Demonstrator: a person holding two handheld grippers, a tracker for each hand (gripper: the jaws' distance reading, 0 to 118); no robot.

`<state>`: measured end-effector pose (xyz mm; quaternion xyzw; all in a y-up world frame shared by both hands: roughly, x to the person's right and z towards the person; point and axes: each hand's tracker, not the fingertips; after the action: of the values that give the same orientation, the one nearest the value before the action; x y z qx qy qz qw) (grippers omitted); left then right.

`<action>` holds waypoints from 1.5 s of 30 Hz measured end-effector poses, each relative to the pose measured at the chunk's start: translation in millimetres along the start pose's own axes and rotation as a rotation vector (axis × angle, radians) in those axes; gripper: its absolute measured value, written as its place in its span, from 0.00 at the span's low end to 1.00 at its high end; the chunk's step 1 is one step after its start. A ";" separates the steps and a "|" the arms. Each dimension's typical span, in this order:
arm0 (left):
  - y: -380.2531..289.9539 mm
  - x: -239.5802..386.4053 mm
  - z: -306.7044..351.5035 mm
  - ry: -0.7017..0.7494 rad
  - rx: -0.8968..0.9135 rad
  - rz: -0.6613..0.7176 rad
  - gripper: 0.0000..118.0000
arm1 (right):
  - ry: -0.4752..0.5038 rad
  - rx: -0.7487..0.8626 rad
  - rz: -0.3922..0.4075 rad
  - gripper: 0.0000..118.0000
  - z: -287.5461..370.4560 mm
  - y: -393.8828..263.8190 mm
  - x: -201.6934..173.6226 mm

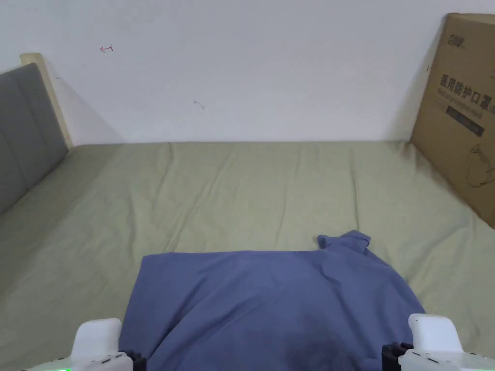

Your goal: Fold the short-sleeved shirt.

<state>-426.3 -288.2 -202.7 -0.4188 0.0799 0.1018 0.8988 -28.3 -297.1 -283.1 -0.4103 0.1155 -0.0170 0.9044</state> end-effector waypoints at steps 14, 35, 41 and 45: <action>170.2 -38.3 -153.4 0.042 -0.048 -0.023 0.95 | 0.045 -0.005 -0.001 0.00 -66.2 58.4 -10.5; 214.7 -42.8 -281.3 0.211 -0.156 -0.035 0.01 | 0.002 -0.157 -0.125 0.00 -102.0 37.2 34.3; 217.3 -42.2 -252.4 0.177 -0.131 -0.016 0.01 | 0.044 -0.115 -0.091 0.00 -103.6 86.8 56.0; 220.3 -40.1 -232.1 0.163 -0.098 -0.045 0.01 | 0.049 -0.103 -0.098 0.64 -135.9 149.3 90.9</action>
<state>-533.7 -332.9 -503.5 -0.4711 0.1381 0.0509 0.8697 20.3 -309.9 -498.7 -0.4611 0.1178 -0.0653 0.8771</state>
